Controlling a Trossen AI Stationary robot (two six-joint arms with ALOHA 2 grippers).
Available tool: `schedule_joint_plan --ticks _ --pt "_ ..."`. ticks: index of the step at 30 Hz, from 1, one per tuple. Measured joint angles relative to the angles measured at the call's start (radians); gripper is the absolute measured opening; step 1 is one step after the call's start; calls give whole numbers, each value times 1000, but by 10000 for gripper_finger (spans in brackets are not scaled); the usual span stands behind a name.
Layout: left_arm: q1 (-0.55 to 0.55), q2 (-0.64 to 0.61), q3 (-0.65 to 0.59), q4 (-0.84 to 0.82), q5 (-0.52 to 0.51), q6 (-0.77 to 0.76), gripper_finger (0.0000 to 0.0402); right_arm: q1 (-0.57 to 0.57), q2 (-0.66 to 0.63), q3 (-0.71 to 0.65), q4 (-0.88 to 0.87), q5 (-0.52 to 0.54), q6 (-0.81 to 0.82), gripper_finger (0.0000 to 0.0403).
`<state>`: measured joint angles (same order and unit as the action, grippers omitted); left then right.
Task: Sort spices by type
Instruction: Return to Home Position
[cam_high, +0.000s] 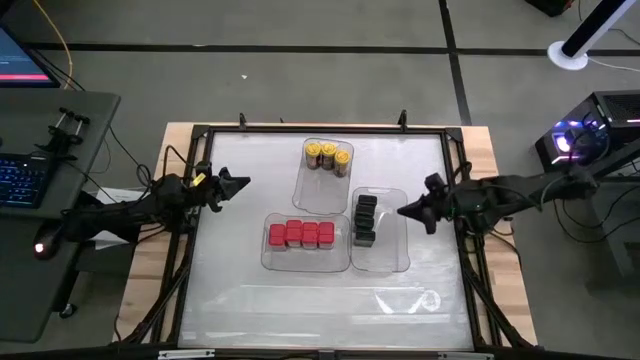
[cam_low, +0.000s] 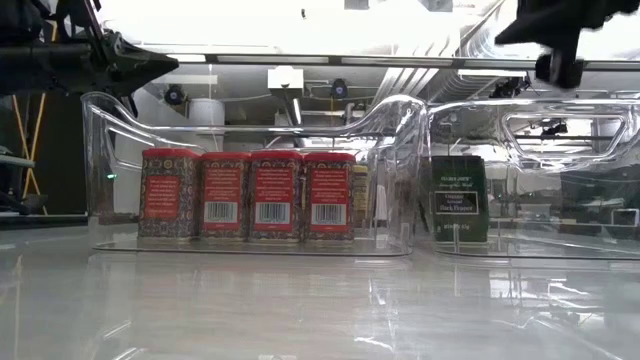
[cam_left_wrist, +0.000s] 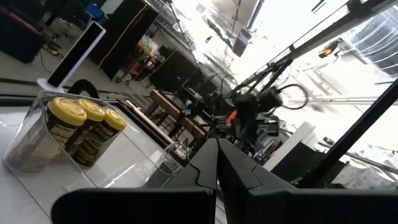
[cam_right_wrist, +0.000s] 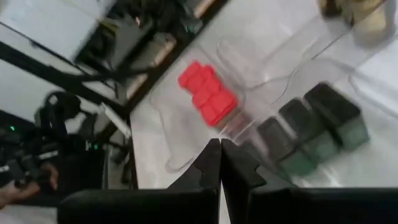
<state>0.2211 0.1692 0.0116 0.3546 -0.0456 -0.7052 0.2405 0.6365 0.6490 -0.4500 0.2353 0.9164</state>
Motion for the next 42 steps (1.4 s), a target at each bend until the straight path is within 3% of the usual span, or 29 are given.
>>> schedule_joint_plan --ticks 7,13,19,23,26,31,35,42 --pt "0 0 0 0 0 0 0 -64 -276 -286 227 -11 -158 0" --pt "0 0 0 0 0 1 0 -64 -489 -408 328 2 -333 0" --pt "0 0 0 0 0 1 0 -64 -609 -525 339 -4 -401 0" --pt "0 0 0 0 0 1 0 -64 -635 -602 384 -21 -406 0" --pt "0 -1 0 0 1 1 0 -64 -613 -616 431 -38 -499 0" --pt "0 -52 0 -34 2 1 0 -78 -574 -617 431 -36 -823 0" --pt "0 -154 0 -98 1 1 0 -92 -545 -617 432 -36 -990 0" --pt "-5 -166 0 -105 2 2 0 -92 -533 -617 431 -38 -1023 0"
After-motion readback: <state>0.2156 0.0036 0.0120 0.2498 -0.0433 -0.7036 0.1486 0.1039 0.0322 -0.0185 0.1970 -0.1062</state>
